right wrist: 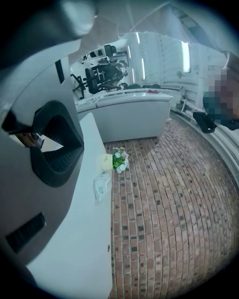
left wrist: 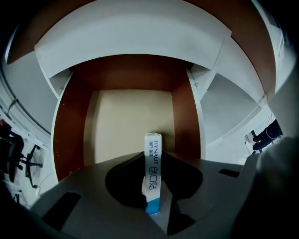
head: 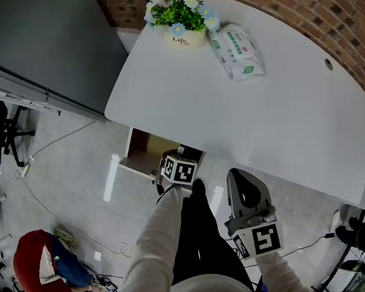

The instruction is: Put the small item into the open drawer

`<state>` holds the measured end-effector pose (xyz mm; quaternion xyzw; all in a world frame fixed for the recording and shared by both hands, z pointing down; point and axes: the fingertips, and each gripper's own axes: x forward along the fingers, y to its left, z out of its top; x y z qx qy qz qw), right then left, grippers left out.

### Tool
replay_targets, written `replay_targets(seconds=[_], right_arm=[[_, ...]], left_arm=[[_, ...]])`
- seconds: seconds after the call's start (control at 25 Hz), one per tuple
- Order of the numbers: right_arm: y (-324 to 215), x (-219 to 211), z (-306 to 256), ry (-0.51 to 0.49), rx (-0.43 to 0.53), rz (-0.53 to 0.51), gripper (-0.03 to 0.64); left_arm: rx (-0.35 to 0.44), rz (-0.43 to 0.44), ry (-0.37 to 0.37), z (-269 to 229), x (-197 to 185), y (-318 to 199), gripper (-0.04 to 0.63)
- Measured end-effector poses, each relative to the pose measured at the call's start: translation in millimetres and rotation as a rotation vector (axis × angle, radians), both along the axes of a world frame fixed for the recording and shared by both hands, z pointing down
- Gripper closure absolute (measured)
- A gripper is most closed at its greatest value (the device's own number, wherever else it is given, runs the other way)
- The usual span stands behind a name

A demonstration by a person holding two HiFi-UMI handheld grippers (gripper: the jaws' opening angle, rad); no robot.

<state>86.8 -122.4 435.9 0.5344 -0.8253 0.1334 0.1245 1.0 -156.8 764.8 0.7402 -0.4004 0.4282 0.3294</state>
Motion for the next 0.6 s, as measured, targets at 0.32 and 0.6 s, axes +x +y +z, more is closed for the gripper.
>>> replay_targets(seconds=[0.32,0.6], right_arm=[[1,-4,1,-0.001,-0.004,-0.004,0.591],[-2,-3,1,0.000,0.002,0.003,0.591]], left_arm=[[-0.021,-0.007,0.004,6,0,-3,0.506],[-0.036,0.024,-0.005,13,7,-4,0.505]])
